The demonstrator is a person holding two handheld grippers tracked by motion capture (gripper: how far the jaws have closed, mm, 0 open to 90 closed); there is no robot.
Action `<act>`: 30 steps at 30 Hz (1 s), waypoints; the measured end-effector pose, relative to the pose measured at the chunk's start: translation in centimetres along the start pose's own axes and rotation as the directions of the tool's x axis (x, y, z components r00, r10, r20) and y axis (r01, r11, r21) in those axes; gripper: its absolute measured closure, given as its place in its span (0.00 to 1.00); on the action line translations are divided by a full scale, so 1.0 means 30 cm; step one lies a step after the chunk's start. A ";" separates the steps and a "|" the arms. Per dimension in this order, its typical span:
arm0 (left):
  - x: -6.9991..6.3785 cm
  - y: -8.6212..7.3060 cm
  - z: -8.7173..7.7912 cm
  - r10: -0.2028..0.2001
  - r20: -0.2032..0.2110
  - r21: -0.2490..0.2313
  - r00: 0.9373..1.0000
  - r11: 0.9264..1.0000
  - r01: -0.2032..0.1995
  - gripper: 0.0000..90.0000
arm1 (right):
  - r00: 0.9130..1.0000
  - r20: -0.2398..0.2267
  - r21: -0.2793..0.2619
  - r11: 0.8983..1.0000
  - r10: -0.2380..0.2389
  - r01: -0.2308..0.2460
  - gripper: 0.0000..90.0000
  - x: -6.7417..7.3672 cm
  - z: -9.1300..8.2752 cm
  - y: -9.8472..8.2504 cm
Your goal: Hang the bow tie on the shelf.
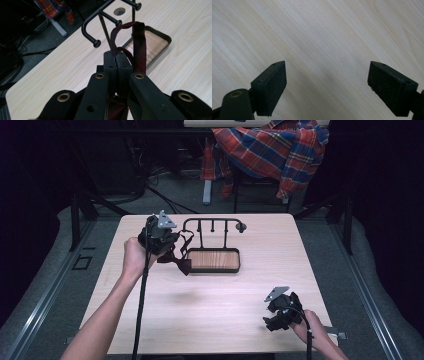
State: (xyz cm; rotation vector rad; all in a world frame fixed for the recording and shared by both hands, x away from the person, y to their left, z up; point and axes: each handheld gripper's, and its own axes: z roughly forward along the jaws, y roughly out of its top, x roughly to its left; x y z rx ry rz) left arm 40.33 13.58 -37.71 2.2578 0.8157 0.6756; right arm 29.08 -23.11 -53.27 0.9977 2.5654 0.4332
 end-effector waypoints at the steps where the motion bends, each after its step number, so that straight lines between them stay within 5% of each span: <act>1: -0.001 0.008 0.000 0.003 -0.001 -0.001 1.000 1.000 -0.003 0.99 | 1.000 0.000 0.000 1.000 0.000 0.000 0.17 0.000 0.000 0.000; 8: -0.003 0.047 0.009 0.028 -0.010 0.005 1.000 1.000 -0.028 0.99 | 1.000 -0.005 -0.007 1.000 0.005 -0.005 0.17 0.000 0.002 0.000; 30: 0.056 0.083 0.112 -0.011 -0.052 0.044 0.999 0.999 0.013 0.99 | 1.000 -0.008 -0.008 1.000 0.005 -0.005 0.17 -0.001 0.004 -0.002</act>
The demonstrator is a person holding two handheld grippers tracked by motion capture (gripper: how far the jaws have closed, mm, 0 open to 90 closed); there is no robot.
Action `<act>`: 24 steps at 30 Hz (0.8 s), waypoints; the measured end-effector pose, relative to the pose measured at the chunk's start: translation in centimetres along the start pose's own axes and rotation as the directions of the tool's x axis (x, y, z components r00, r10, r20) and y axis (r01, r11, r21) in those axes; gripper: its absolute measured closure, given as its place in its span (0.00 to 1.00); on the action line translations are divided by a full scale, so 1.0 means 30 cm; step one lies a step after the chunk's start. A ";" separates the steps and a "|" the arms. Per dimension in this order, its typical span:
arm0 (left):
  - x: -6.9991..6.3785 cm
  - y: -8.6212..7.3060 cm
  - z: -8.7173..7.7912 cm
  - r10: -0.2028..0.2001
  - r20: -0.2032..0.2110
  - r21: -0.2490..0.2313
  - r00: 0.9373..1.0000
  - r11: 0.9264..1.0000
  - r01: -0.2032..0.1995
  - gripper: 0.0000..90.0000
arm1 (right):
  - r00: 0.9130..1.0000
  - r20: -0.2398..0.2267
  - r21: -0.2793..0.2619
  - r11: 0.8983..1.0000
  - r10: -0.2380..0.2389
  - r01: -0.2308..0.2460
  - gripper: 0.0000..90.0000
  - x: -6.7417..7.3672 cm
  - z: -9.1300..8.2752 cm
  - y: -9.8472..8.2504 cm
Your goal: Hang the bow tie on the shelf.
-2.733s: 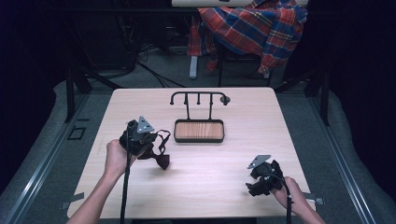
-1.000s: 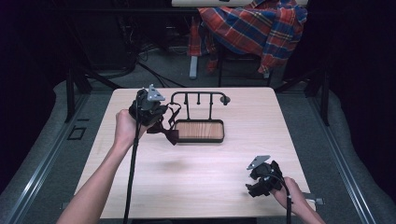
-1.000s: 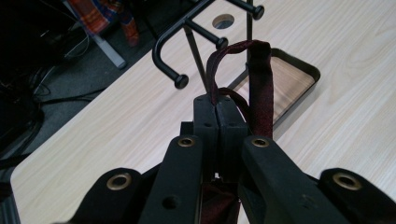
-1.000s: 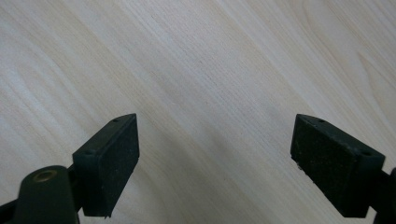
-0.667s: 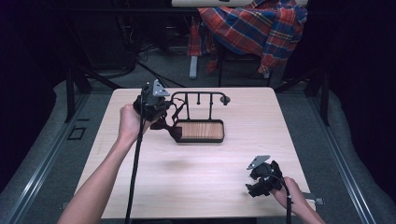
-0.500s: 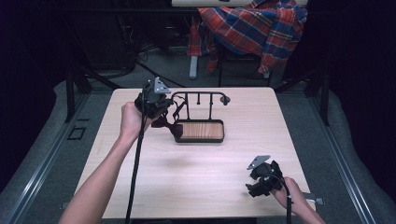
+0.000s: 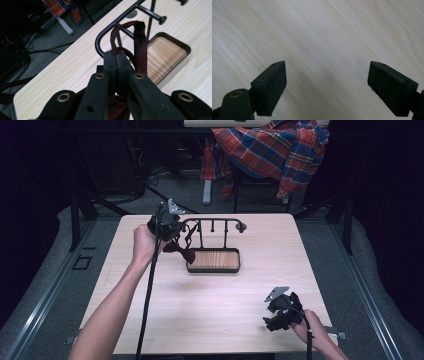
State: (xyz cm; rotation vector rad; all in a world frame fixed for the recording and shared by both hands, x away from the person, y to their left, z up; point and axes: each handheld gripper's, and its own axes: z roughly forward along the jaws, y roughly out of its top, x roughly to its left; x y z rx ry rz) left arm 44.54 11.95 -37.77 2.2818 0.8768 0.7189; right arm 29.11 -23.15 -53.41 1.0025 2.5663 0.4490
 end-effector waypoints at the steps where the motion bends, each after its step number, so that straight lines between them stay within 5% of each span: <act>1: 0.002 -0.001 0.004 -0.001 -0.003 0.002 1.000 1.000 0.001 0.99 | 1.000 0.001 0.001 1.000 -0.001 0.001 0.17 0.000 0.000 0.000; 24: 0.045 -0.018 0.110 -0.058 -0.048 0.055 0.997 0.997 0.060 0.98 | 1.000 0.018 0.022 1.000 -0.018 0.018 0.17 0.000 -0.005 0.001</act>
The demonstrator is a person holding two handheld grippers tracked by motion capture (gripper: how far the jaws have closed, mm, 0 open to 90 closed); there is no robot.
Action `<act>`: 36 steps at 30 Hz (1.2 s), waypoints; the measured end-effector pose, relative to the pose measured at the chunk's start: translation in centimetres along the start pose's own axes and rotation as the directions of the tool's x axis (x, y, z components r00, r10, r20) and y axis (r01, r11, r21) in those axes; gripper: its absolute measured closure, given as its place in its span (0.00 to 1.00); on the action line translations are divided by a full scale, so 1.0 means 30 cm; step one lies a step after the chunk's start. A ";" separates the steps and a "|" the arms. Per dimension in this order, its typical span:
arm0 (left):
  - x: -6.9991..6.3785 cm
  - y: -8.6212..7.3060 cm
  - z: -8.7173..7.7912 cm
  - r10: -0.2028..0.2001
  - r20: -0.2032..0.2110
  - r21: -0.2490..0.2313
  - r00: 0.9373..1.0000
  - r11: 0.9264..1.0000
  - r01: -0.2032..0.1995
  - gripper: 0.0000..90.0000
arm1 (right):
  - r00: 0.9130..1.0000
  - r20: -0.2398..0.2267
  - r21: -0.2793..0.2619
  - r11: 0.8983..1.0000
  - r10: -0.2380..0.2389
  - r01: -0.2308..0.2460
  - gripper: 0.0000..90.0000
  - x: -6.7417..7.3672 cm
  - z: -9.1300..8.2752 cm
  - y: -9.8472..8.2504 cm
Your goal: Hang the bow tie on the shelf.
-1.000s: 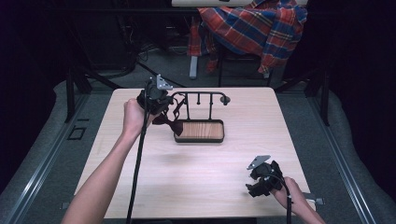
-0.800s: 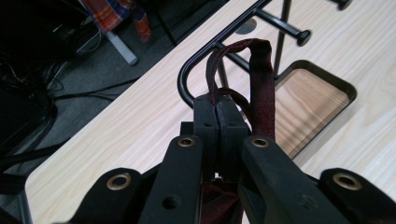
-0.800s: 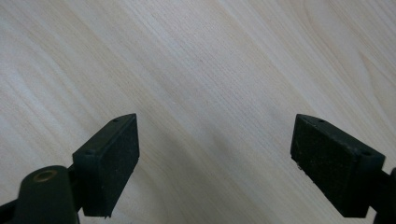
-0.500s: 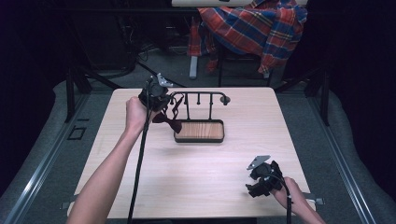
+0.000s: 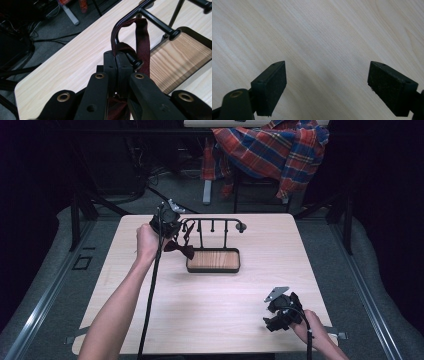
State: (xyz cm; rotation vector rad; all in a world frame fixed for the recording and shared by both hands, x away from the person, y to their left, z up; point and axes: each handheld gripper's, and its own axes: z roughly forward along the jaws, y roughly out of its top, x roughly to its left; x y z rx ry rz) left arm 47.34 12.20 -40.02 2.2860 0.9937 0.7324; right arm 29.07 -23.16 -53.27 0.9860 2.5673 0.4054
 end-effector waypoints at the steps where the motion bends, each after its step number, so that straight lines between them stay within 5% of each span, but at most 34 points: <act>1: 0.003 -0.002 0.002 -0.004 0.001 0.000 1.000 1.000 0.004 0.98 | 1.000 -0.017 -0.013 1.000 0.014 -0.014 0.17 0.003 0.000 0.000; 5: 0.009 -0.018 0.015 -0.017 -0.002 0.001 1.000 1.000 0.017 0.98 | 1.000 0.007 0.006 1.000 -0.002 0.002 0.17 0.000 -0.002 0.000; 15: 0.005 -0.040 0.043 -0.020 0.013 0.017 1.000 1.000 0.020 0.98 | 0.999 -0.024 -0.021 1.000 0.021 -0.021 0.17 0.003 0.006 -0.002; 36: 0.001 -0.090 0.084 -0.046 0.005 0.034 0.999 0.998 0.046 0.97 | 1.000 -0.017 0.005 1.000 0.007 -0.006 0.17 0.001 0.004 0.000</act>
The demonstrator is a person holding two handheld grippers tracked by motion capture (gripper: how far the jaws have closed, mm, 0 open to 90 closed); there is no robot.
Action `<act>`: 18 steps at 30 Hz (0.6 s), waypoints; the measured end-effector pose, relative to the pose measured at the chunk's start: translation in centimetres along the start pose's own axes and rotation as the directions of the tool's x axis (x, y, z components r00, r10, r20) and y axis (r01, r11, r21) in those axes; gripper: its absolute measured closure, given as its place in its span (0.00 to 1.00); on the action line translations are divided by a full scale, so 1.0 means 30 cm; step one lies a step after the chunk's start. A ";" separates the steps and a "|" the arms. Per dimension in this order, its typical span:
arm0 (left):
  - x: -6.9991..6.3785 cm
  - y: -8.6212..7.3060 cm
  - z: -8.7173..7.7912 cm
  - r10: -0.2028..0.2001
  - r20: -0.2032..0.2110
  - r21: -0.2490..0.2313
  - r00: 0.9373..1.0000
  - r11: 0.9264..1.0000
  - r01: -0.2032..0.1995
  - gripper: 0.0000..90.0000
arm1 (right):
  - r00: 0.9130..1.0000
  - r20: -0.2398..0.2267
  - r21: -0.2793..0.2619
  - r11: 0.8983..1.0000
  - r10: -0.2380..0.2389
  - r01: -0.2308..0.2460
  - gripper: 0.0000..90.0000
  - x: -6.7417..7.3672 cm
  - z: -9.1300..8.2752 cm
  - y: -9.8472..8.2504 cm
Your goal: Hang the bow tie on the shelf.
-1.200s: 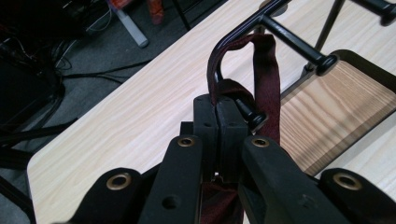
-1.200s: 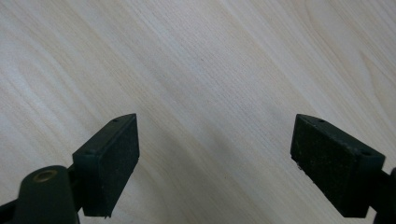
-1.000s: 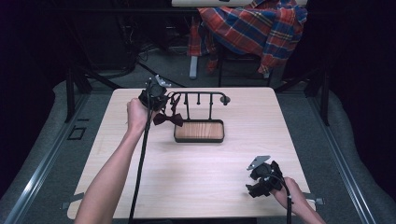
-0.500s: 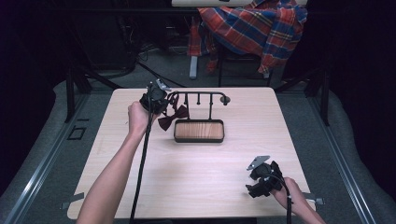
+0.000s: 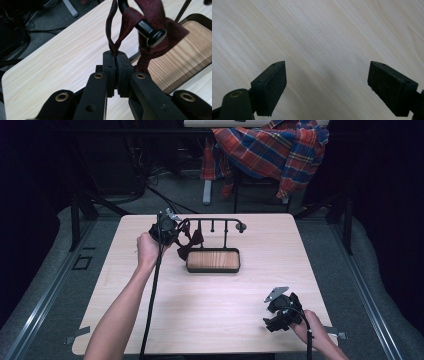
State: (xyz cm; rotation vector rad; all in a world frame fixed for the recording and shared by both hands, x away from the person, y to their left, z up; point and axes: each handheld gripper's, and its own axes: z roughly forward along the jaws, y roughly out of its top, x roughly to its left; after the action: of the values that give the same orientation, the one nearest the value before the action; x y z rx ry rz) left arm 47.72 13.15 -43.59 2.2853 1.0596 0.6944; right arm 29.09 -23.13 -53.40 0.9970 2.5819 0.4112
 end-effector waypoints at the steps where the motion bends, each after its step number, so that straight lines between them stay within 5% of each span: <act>1: 0.000 -0.002 0.001 -0.003 0.001 0.001 1.000 1.000 0.003 0.97 | 1.000 -0.003 -0.001 1.000 0.000 0.000 0.17 0.000 0.001 0.000; 10: 0.006 -0.016 0.003 -0.020 0.006 -0.005 1.000 1.000 0.020 0.89 | 1.000 -0.001 0.005 1.000 -0.003 0.003 0.17 -0.001 0.001 0.000; 18: 0.011 -0.019 -0.011 -0.041 -0.007 -0.007 0.999 0.999 0.041 0.72 | 1.000 -0.003 0.005 1.000 -0.001 0.001 0.17 0.001 0.003 0.000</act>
State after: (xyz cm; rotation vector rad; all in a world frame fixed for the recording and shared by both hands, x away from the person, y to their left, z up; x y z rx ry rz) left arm 47.40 13.81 -43.63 2.2503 1.1020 0.6892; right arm 29.11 -23.10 -53.48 0.9981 2.5869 0.4062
